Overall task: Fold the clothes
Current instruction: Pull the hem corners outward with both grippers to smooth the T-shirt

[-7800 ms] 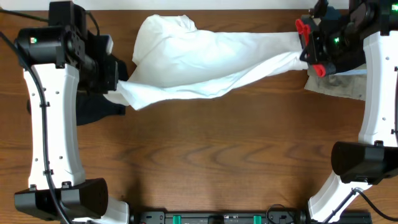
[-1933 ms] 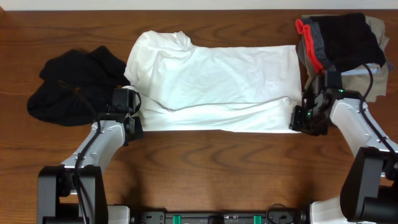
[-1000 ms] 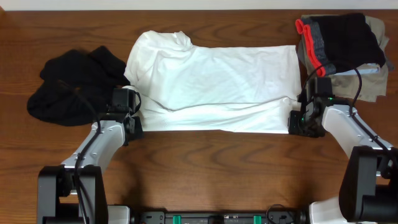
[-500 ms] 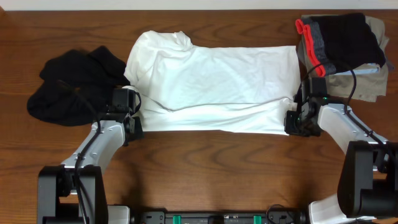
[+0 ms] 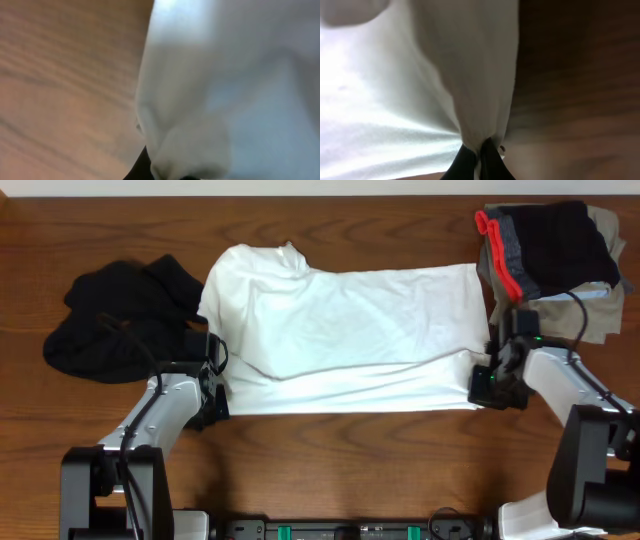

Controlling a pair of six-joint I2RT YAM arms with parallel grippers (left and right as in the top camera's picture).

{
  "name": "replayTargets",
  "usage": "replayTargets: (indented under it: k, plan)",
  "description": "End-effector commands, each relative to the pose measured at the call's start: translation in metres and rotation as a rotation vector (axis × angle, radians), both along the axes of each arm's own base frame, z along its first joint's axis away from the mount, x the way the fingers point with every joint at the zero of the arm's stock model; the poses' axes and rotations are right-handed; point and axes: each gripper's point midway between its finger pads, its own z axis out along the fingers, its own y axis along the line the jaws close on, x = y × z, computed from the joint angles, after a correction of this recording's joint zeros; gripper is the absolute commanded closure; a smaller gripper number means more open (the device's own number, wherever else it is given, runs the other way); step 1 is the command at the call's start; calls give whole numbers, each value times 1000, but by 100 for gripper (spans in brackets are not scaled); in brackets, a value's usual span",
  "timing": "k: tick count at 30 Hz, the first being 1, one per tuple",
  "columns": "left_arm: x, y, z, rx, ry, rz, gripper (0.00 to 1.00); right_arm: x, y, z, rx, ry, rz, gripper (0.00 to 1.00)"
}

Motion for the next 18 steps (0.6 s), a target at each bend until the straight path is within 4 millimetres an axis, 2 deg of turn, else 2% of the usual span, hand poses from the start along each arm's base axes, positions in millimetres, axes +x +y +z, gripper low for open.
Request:
replayTargets:
  k: [1,10,12,16,17,18]
  plan:
    - [-8,15,8,83,38,-2,94,-10,-17,-3,-19,33,-69,99]
    - [-12,15,11,84,45,47,94,-16,-24,-2,38,48,-134,97]
    - [-13,15,11,84,50,47,94,-16,-23,-2,41,46,-134,89]
    - [-13,14,11,77,52,48,95,-12,-22,1,51,35,-135,60]
    - [-14,13,12,74,51,58,92,-9,-21,2,58,29,-135,57]
    - [-14,13,12,73,52,65,83,-6,-20,5,69,22,-134,55]
